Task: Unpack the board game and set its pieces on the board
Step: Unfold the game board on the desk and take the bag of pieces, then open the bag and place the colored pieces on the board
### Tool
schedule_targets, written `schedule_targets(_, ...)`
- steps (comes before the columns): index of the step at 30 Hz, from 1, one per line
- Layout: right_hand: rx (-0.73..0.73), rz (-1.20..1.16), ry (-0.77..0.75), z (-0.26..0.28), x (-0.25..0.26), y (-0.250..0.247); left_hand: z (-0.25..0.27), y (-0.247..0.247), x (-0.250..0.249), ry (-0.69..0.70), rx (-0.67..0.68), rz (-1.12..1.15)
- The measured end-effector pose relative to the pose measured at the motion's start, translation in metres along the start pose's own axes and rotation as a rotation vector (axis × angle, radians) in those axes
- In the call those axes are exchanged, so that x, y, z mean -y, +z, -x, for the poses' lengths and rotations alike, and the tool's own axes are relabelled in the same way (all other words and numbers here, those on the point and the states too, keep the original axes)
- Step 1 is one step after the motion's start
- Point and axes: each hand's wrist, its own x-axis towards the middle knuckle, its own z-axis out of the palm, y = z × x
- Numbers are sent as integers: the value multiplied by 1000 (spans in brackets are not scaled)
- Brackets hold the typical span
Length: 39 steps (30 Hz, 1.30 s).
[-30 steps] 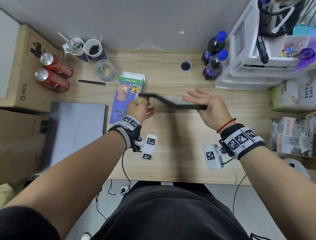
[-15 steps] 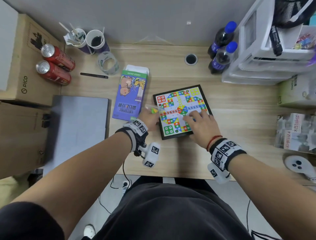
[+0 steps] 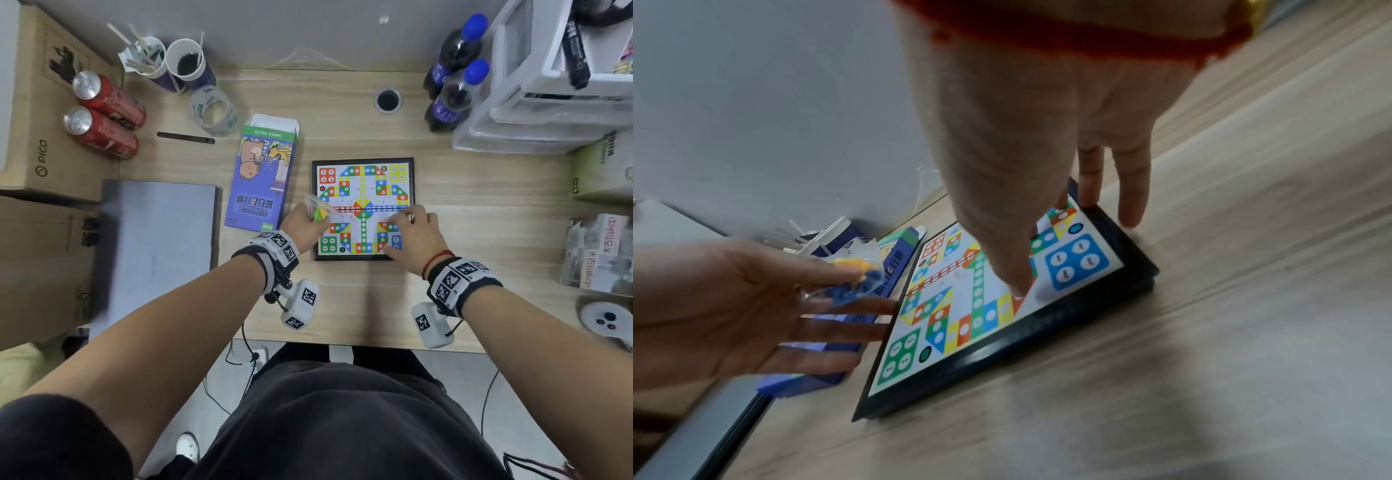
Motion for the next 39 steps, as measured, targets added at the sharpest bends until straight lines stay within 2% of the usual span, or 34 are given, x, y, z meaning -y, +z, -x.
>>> schedule_targets(3, 5, -22, -32, -1, -2, 3, -3, 1, 0, -1, 2, -30)
schedule_targets(8, 49, -126, 1, 0, 7, -9, -2, 0, -4, 129, -119, -114)
schedule_targets(11, -15, -444, -49, -6, 28, -36, 8, -3, -18, 257, -82, -169)
schedule_targets(13, 19, -615, -68, -10, 45, -57, 13, -4, -24, 325, -32, -103)
schedule_targets(15, 50, -685, -82, -13, 54, -72, 15, -5, -29, 365, 16, -11)
schedule_targets(19, 52, -682, -94, -14, 59, -93, 17, -10, -35, 308, 100, 161)
schedule_targets(21, -8, -650, -101, -15, 56, -101, 19, -14, -37, 256, 117, 180)
schedule_targets(22, -46, -543, -106, -16, 55, -104, 19, -15, -36, 241, 89, 158)
schedule_targets(24, -34, -312, -132, -16, 53, -108, 20, -15, -35, 228, -16, 129)
schedule_targets(26, -25, -266, -123, -15, 52, -108, 21, -17, -36, 214, -42, 151)
schedule_targets(28, -31, -339, -108, -15, 49, -107, 22, -17, -39, 210, -12, 168)
schedule_targets(31, 126, -588, -122, -10, 52, -107, 27, -14, -46, 274, -15, 163)
schedule_targets(34, 261, -849, -134, -2, 59, -110, 28, -12, -50, 320, 76, 122)
schedule_targets(36, 296, -879, -141, 0, 61, -112, 25, -12, -49, 290, 156, 112)
schedule_targets(39, 217, -750, -160, 1, 58, -111, 30, -13, -49, 219, 134, 276)
